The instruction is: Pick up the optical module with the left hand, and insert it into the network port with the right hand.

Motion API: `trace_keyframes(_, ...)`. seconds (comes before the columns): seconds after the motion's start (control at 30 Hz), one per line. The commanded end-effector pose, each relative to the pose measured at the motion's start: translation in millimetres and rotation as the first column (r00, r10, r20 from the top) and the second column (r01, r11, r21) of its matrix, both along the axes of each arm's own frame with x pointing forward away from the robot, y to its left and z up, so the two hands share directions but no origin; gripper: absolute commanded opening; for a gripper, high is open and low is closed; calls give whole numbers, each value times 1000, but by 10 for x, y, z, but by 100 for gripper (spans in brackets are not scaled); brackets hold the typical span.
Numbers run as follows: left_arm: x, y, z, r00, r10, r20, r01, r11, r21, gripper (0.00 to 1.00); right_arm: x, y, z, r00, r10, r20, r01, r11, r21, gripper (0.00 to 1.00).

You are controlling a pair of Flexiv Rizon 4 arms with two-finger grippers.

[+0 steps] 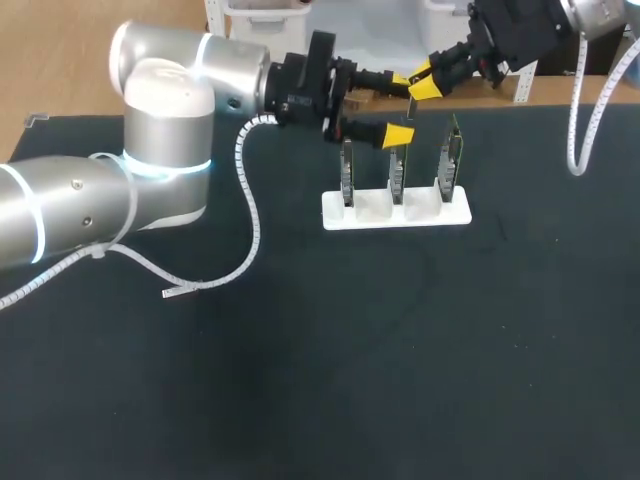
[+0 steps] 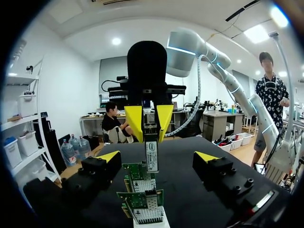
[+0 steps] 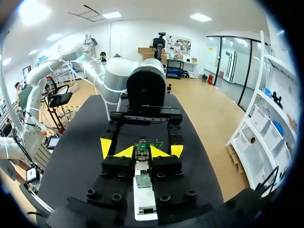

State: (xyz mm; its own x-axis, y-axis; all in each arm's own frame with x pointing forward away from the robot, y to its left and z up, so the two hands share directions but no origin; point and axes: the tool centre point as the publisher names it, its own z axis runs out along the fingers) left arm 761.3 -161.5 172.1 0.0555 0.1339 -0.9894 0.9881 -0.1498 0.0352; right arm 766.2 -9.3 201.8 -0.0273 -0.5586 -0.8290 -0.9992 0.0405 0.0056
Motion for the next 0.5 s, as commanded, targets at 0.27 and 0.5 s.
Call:
trace_keyframes(0.27, -26, 110, 177, 999, 30, 31, -32, 996, 78, 100, 9, 8, -13, 1000, -4, -4, 4, 1000, 3, 0)
trace_keyframes(0.5, -60, 193, 279, 997, 53, 55, -60, 989, 133, 100, 18, 15, -25, 1000, -2, -8, 2, 1000, 2, 0)
